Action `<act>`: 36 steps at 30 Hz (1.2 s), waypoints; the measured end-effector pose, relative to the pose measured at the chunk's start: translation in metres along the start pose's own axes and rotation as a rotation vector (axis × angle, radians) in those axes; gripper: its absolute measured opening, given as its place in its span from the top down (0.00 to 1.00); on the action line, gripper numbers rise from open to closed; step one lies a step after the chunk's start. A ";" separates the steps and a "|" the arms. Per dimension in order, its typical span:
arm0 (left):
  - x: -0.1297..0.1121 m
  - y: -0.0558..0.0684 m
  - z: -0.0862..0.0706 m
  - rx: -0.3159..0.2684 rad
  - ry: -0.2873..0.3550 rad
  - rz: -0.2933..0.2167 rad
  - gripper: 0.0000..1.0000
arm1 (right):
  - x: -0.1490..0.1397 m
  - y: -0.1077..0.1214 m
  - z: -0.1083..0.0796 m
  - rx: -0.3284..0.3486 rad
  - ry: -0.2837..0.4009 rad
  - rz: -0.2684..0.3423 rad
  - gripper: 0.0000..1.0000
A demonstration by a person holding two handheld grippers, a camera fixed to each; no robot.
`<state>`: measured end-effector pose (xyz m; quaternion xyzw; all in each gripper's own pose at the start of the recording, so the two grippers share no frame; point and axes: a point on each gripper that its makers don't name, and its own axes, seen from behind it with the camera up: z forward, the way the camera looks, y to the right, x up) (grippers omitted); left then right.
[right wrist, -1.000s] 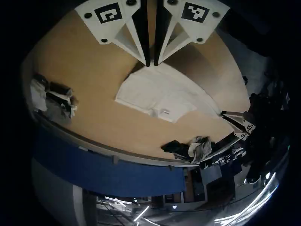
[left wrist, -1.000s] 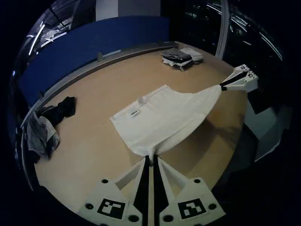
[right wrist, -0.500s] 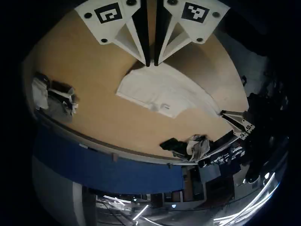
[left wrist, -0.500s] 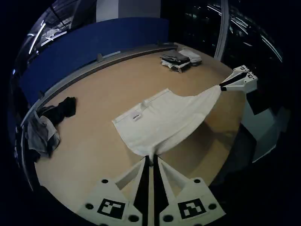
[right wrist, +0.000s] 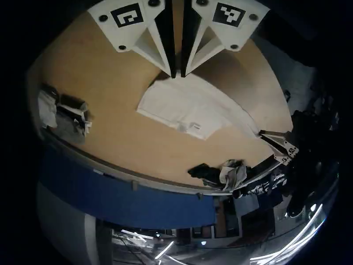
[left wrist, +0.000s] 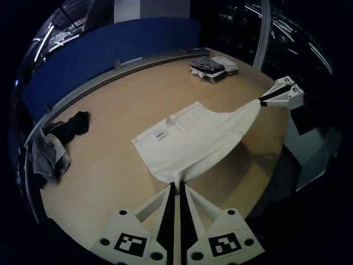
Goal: Fold towel
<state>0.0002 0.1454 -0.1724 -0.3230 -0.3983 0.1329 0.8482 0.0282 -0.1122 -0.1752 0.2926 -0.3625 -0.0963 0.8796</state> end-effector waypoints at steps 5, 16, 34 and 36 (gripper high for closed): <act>-0.001 -0.003 0.006 0.000 -0.012 -0.027 0.93 | 0.000 0.003 0.005 0.000 -0.012 0.005 0.92; 0.009 -0.017 0.024 0.011 -0.010 -0.064 0.93 | 0.005 0.017 0.026 -0.009 -0.021 0.021 0.92; 0.022 -0.050 0.068 0.042 -0.033 -0.138 0.93 | 0.020 0.055 0.080 -0.035 -0.032 0.028 0.92; 0.024 -0.053 0.074 0.040 -0.037 -0.143 0.93 | 0.020 0.059 0.085 -0.038 -0.037 0.031 0.92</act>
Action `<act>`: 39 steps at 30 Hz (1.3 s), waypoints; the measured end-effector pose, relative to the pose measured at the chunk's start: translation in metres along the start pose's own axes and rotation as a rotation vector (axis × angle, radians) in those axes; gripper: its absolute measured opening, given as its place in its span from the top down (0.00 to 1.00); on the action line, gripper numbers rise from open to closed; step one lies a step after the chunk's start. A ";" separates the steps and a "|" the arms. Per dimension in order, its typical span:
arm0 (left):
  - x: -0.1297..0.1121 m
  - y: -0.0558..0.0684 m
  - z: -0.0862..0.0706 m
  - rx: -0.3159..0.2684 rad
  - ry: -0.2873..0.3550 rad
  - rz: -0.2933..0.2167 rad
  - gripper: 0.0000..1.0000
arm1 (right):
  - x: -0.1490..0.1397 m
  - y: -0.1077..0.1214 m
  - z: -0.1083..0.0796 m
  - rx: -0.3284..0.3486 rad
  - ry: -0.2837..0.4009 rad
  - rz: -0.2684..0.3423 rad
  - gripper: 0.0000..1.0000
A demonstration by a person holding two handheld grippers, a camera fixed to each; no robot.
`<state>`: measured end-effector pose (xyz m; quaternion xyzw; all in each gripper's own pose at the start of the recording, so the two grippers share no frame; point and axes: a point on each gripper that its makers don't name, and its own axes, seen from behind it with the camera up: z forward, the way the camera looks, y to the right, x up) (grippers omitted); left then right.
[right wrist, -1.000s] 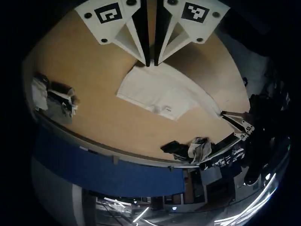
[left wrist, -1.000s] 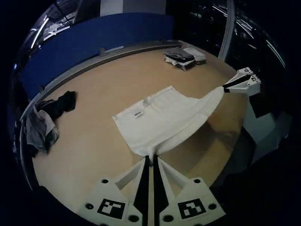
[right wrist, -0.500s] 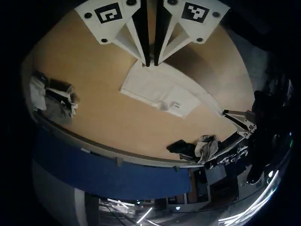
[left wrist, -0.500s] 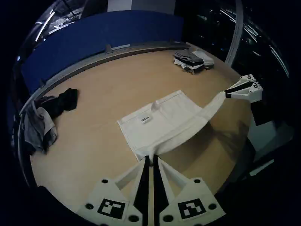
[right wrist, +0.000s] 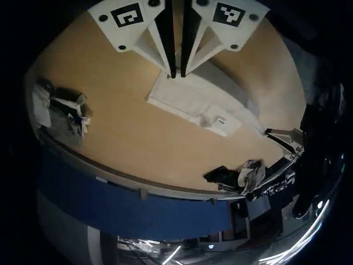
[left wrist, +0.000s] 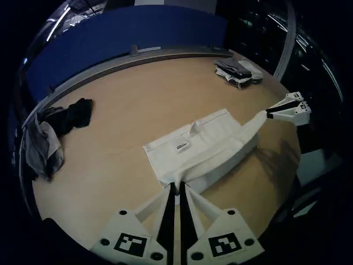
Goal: Fold towel
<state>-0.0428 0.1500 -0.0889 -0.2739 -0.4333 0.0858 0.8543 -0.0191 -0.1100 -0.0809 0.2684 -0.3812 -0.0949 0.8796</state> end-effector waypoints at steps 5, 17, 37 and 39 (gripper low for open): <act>0.002 -0.005 0.014 0.007 -0.014 0.013 0.93 | 0.002 0.008 0.013 -0.001 -0.006 0.012 0.92; 0.001 -0.020 0.044 0.015 -0.043 -0.002 0.93 | -0.003 0.020 0.046 -0.002 -0.040 0.045 0.92; -0.002 -0.038 0.084 0.042 -0.081 -0.008 0.92 | -0.013 0.035 0.085 -0.007 -0.089 0.067 0.92; -0.002 -0.039 0.085 0.043 -0.083 -0.009 0.91 | -0.014 0.036 0.087 -0.010 -0.095 0.064 0.90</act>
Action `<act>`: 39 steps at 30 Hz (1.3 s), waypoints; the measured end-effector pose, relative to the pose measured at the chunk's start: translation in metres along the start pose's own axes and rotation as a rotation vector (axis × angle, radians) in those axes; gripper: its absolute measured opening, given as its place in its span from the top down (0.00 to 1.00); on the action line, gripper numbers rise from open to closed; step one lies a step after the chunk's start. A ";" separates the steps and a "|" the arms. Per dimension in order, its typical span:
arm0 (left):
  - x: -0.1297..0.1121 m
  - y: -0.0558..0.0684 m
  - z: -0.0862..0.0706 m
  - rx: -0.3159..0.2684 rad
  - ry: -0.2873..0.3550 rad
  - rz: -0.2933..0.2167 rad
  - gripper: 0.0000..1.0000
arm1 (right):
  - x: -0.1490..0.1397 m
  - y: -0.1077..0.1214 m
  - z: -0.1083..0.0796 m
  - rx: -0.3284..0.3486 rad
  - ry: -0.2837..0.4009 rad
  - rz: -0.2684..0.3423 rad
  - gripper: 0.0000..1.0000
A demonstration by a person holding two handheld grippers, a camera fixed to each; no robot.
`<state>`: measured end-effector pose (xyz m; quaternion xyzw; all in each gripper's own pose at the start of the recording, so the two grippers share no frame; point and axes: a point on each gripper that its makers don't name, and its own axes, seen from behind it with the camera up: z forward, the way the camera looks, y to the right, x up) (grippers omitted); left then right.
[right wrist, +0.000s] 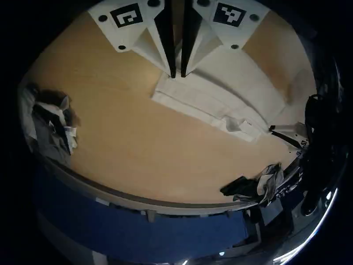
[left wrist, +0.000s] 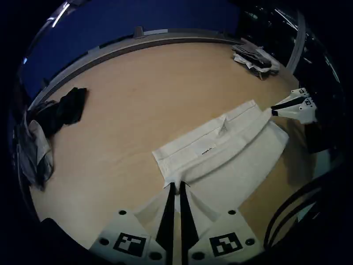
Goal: Fold towel
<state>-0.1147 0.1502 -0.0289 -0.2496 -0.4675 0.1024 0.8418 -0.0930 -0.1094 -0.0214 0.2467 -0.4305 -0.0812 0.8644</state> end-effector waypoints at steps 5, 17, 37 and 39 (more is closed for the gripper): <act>-0.001 -0.002 0.004 0.005 -0.006 -0.009 0.87 | -0.003 0.002 0.005 -0.017 -0.015 -0.023 0.83; 0.007 -0.015 0.005 0.039 0.010 -0.025 0.38 | 0.001 0.016 0.012 -0.077 -0.014 -0.054 0.31; 0.007 -0.033 -0.013 0.091 0.039 -0.028 0.15 | 0.018 0.027 -0.001 -0.149 0.052 -0.049 0.08; 0.008 -0.033 -0.014 0.091 0.041 -0.033 0.15 | 0.018 0.026 -0.002 -0.148 0.052 -0.050 0.08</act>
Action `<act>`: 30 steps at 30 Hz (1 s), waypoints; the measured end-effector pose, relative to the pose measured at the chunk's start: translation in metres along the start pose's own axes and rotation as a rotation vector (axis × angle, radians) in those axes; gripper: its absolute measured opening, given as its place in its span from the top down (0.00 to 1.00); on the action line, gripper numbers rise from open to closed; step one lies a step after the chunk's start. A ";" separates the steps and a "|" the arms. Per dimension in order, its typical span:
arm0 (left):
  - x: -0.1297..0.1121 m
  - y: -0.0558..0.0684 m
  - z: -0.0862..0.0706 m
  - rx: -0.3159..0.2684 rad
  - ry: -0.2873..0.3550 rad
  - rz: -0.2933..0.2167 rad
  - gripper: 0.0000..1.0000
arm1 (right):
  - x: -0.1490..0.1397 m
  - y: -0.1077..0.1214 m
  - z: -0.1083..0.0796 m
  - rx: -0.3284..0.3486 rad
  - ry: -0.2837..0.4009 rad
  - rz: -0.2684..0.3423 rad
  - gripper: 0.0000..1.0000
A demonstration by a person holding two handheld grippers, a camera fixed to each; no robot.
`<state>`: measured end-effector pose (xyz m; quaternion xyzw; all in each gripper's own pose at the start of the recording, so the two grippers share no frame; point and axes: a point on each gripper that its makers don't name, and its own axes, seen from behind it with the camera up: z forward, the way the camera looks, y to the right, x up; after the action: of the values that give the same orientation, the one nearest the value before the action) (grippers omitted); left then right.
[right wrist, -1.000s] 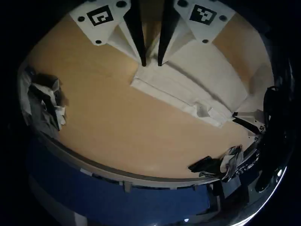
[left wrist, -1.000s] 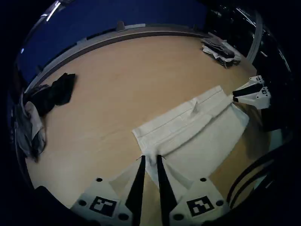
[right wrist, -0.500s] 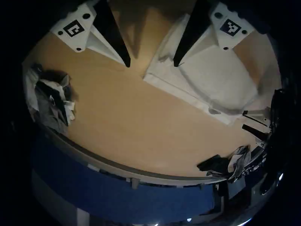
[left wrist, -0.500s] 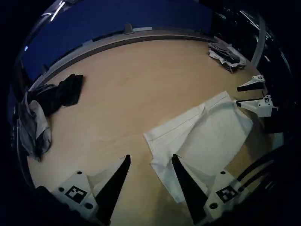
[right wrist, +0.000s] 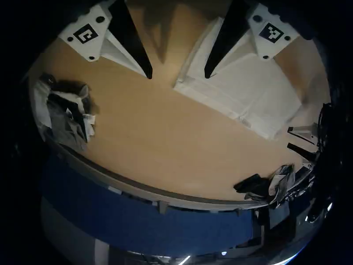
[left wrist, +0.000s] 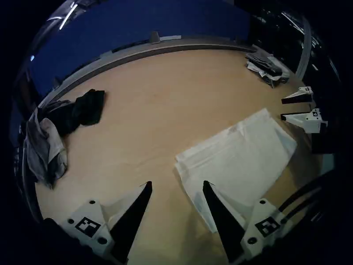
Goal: Fold towel
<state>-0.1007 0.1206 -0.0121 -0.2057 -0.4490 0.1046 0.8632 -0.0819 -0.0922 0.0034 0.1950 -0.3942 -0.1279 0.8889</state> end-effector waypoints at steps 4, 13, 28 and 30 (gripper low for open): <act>0.001 0.001 -0.001 -0.004 0.003 -0.002 0.15 | -0.001 0.000 -0.001 0.001 0.000 0.000 0.08; -0.007 0.008 -0.010 -0.011 0.001 0.002 0.06 | -0.013 -0.011 -0.010 0.034 -0.014 0.002 0.08; -0.050 0.026 -0.046 -0.011 -0.001 -0.074 0.05 | -0.056 -0.038 -0.034 0.081 -0.061 0.031 0.08; -0.056 0.029 -0.050 -0.011 -0.003 -0.088 0.05 | -0.060 -0.041 -0.037 0.084 -0.062 0.037 0.08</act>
<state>-0.0924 0.1127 -0.0916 -0.1903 -0.4596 0.0644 0.8651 -0.0967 -0.0971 -0.0768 0.2209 -0.4304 -0.1009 0.8694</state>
